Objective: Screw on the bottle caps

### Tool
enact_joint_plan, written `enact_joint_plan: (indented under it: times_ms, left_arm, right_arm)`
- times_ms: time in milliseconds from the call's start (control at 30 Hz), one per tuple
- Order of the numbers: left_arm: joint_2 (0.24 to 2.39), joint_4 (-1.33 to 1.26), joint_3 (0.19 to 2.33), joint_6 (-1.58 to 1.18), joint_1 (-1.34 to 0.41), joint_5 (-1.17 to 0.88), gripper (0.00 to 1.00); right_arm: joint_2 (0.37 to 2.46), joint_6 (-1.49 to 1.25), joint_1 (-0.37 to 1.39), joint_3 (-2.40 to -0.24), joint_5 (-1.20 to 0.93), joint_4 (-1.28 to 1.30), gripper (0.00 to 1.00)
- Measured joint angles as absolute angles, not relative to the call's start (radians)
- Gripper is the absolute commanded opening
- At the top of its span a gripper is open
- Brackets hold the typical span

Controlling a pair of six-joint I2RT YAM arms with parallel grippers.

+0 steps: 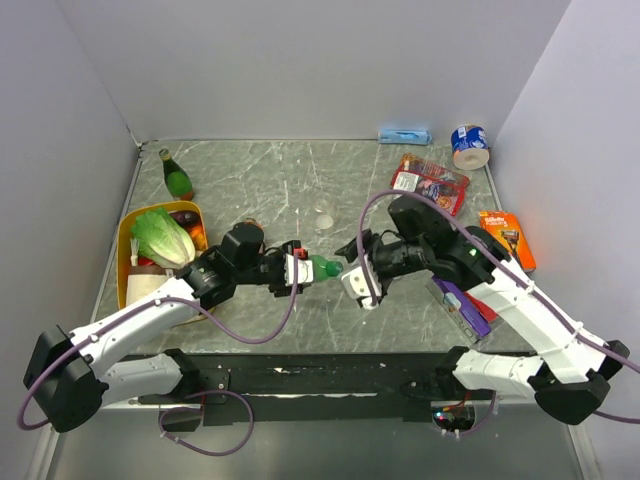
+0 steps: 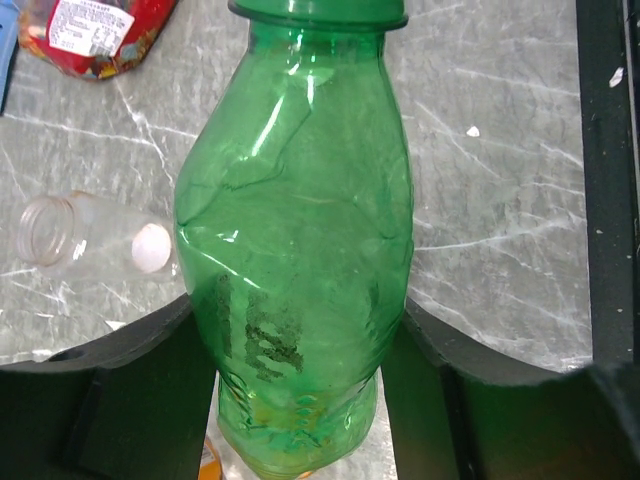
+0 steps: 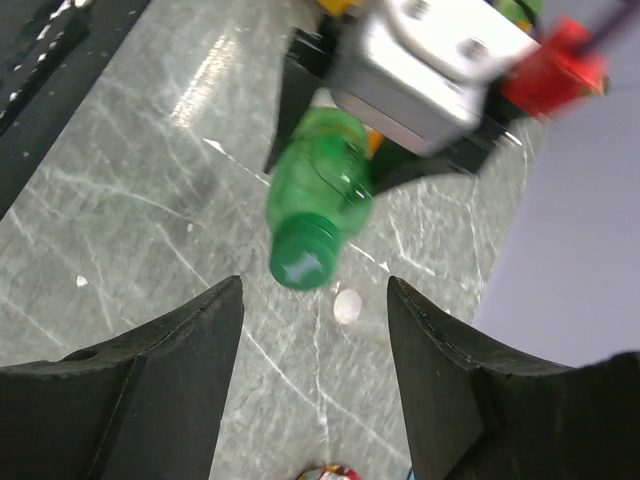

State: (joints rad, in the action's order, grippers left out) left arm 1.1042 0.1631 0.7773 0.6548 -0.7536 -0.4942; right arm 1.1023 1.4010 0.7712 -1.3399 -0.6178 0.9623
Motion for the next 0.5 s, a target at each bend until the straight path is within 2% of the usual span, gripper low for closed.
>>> enact_joint_plan:
  times_ms: [167,400,500]
  left_arm:
    - [1.104,0.179,0.805,0.655,-0.754,-0.507,0.01]
    - [1.105,0.195,0.848,0.661,-0.754,-0.530,0.01]
    - [1.109,0.201,0.849,0.662,-0.754,-0.534,0.01]
  right_arm:
    - [1.106,1.446,0.810,-1.337,-0.604,0.969,0.61]
    - [1.118,1.455,0.816,-1.336,-0.582,0.948,0.48]
    - [1.129,1.451,0.816,-1.336,-0.572,0.937,0.39]
